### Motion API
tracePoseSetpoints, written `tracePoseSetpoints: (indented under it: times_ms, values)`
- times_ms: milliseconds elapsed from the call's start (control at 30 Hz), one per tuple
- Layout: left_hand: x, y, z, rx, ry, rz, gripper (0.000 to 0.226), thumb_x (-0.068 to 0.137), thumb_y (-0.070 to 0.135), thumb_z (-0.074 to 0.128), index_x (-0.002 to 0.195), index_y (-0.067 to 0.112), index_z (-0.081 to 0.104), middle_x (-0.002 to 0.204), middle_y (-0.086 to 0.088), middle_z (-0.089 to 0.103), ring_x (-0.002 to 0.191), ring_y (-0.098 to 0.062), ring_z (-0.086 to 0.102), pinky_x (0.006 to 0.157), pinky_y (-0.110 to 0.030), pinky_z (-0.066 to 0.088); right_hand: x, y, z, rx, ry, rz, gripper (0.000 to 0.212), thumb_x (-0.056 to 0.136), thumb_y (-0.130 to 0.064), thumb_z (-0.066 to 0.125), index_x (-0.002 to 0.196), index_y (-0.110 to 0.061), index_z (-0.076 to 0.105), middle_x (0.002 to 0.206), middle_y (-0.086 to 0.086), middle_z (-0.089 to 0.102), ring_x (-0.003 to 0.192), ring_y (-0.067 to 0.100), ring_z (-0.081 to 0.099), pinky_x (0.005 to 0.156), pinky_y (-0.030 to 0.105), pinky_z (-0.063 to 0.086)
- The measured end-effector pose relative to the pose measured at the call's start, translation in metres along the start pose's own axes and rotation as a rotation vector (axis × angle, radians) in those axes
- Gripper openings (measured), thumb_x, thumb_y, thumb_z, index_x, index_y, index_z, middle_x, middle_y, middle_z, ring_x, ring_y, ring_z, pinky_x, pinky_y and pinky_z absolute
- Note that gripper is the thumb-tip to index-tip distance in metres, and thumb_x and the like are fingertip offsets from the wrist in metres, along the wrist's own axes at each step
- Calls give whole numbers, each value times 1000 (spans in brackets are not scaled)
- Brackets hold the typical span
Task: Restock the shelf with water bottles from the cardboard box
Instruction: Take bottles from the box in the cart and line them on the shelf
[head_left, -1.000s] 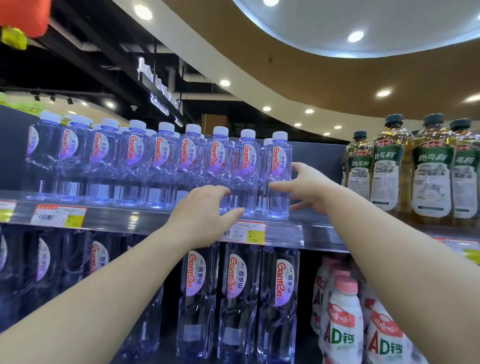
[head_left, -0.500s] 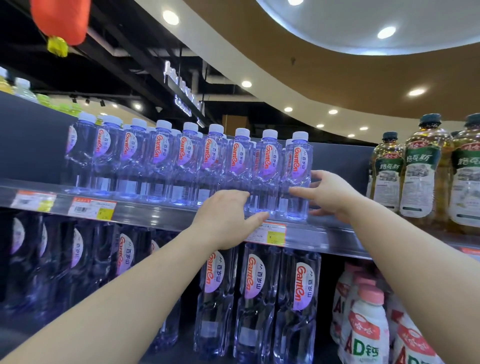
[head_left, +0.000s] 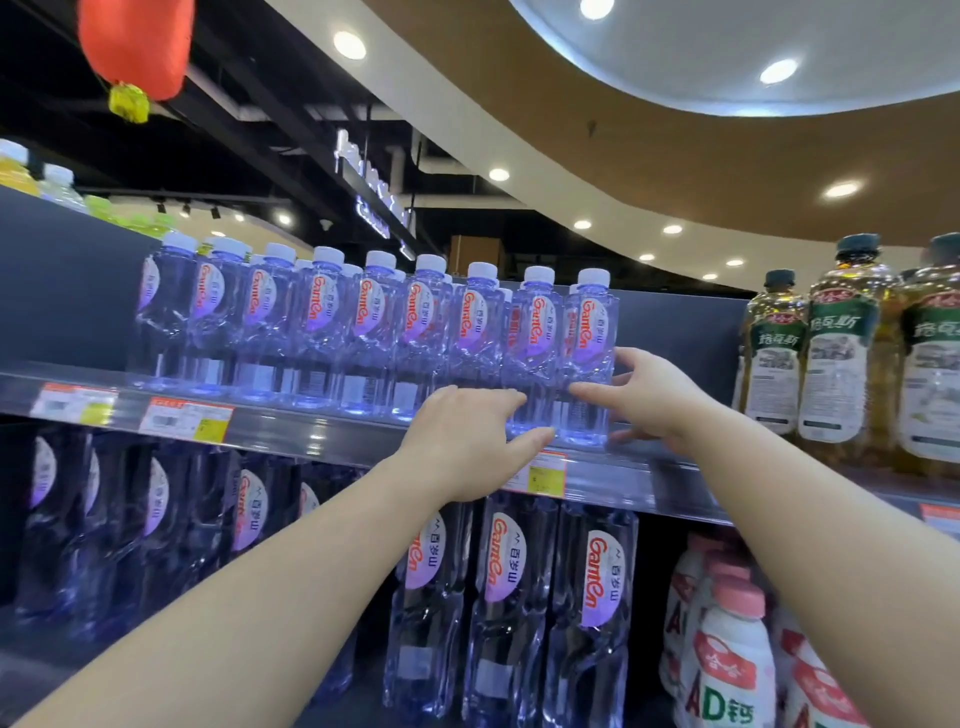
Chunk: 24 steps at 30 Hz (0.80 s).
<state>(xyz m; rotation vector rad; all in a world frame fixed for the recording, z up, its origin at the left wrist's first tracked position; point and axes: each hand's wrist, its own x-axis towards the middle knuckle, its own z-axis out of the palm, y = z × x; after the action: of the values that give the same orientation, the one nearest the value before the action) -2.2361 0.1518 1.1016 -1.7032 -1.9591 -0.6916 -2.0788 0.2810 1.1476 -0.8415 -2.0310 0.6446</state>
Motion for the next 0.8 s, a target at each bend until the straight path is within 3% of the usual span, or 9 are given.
tracePoseSetpoints:
  times_ms: [167,267,400,500,567,633,700,800]
  values:
    - [-12,-32,-5,90,190,-179,57,95,59,41,128,15,60,130,-6,60,119,-27,54,106,-40,36,-3,-2,5,-43,40,-32,56,76,-39,80,123,-29,51,95,-9,63,86,11,62,64,37,60]
    - [-17,-50,-7,141,139,-288,65,96,61,34,133,10,55,139,-10,53,128,-28,48,119,-43,21,-5,-4,9,-120,94,-70,63,74,-41,81,127,-26,49,85,-14,57,76,6,58,64,32,52]
    - [-21,-53,-10,117,68,-288,71,98,61,31,140,6,48,150,-11,43,141,-27,36,122,-39,9,-4,-6,11,-160,98,-58,61,74,-40,81,123,-26,49,82,-12,56,71,9,57,56,29,48]
    - [-20,-53,-10,107,47,-299,75,97,62,28,141,5,46,155,-12,38,144,-27,31,123,-40,8,-7,-9,10,-158,92,-41,68,72,-44,81,128,-23,49,87,-11,59,77,13,60,68,34,53]
    - [-20,-54,-11,102,25,-305,76,97,63,27,141,5,46,155,-11,38,144,-28,31,123,-41,10,-8,-10,11,-165,150,-30,86,75,-49,77,144,-19,36,110,0,62,100,23,61,88,43,51]
    - [-19,-56,-10,78,15,-314,77,96,65,27,140,6,48,153,-10,40,142,-31,33,121,-43,18,-11,-9,11,-244,365,-127,89,80,-50,71,149,-15,28,140,11,50,128,31,47,103,48,40]
    - [-21,-61,-11,53,41,-323,76,95,67,28,138,8,51,152,-9,41,139,-33,35,118,-45,26,-19,-15,17,-317,557,-370,68,86,-42,65,142,-12,42,138,13,52,129,31,43,106,43,34]
    - [-29,-70,-17,58,69,-342,73,96,63,30,143,9,46,157,-9,35,144,-30,29,120,-42,18,-31,-36,49,-376,473,-663,43,87,-33,59,125,-12,60,123,9,62,118,26,49,101,35,34]
